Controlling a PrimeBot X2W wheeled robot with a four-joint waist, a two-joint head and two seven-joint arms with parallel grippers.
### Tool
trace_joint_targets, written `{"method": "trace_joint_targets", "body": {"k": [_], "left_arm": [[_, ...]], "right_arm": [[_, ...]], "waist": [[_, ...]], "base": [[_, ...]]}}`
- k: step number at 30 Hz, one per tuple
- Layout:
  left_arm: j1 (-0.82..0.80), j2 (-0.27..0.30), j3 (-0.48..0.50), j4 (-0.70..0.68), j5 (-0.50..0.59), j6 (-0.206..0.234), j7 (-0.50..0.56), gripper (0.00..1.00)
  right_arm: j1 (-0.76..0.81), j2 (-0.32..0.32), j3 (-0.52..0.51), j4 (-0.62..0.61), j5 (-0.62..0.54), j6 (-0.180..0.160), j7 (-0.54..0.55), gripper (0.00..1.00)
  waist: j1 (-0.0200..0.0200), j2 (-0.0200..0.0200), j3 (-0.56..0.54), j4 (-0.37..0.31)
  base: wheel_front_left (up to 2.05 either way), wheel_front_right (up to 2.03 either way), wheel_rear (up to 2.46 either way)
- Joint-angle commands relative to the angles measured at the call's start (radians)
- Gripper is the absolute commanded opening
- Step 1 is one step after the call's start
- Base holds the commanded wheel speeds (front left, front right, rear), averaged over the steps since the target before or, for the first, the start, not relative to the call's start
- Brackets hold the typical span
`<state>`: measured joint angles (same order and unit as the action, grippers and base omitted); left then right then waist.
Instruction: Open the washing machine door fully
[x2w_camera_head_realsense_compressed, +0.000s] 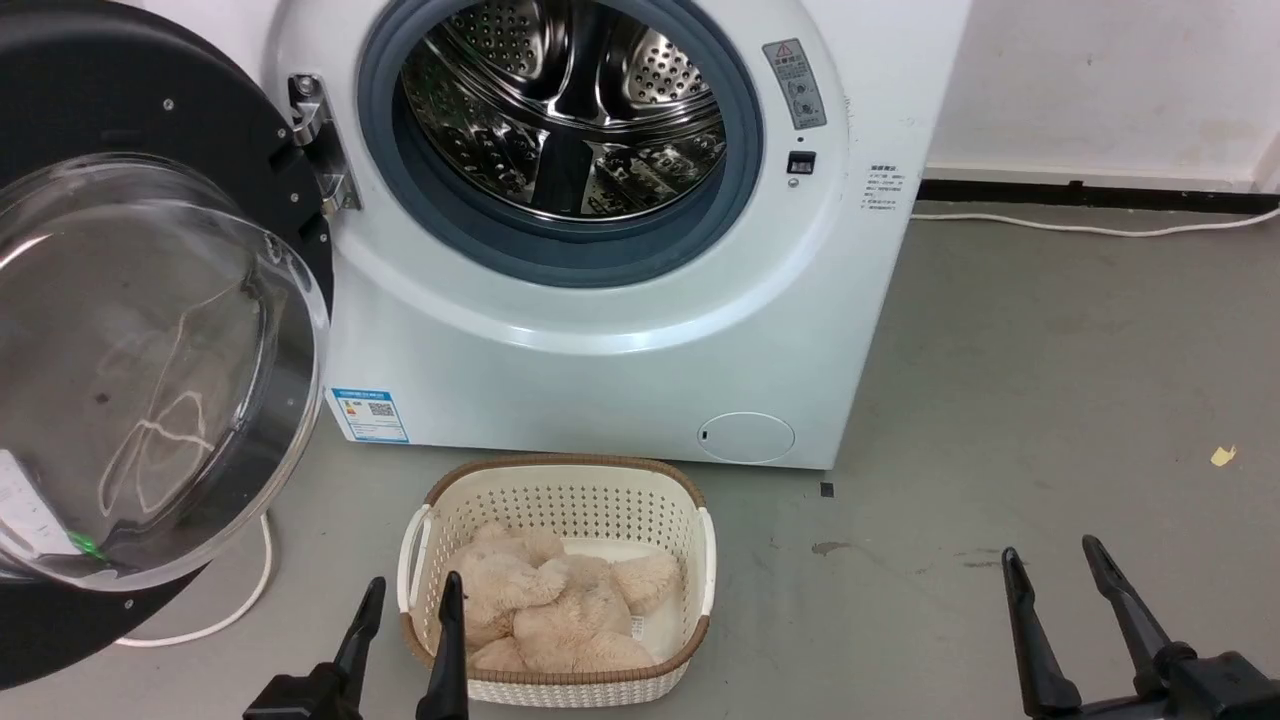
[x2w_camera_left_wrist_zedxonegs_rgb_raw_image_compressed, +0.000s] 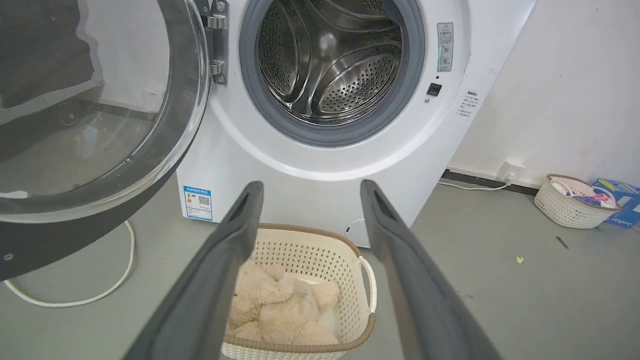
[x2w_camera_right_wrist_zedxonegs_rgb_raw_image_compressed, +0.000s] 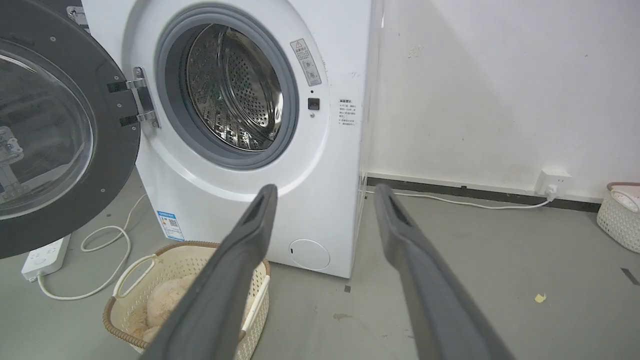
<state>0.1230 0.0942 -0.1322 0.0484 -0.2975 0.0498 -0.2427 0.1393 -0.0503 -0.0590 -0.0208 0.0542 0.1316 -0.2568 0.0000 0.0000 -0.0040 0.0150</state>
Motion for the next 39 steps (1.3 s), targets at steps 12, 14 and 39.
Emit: {"method": "trace_joint_targets", "body": {"k": [12,14,39], "left_arm": [[-0.001,0.012,-0.009,0.014,0.013,0.009,0.0,0.0],[0.0,0.012,-0.01,0.014,0.013,0.009,0.0,0.0],[-0.023,0.001,0.017,0.002,0.066,-0.002,0.046,0.0]], "right_arm": [[-0.001,0.0,0.0,0.013,0.01,0.0,0.0,0.0],[-0.001,0.0,0.0,0.013,0.01,0.0,0.001,0.0],[-0.027,0.0,0.011,0.014,-0.002,0.0,0.049,0.0]], "waist": [[0.0,0.0,0.001,-0.008],[0.0001,0.0,0.001,-0.008],[0.0001,0.0,0.002,-0.009]], "base": [[0.0,0.0,0.0],[0.0,0.0,0.0],[0.0,0.0,0.0]]}}
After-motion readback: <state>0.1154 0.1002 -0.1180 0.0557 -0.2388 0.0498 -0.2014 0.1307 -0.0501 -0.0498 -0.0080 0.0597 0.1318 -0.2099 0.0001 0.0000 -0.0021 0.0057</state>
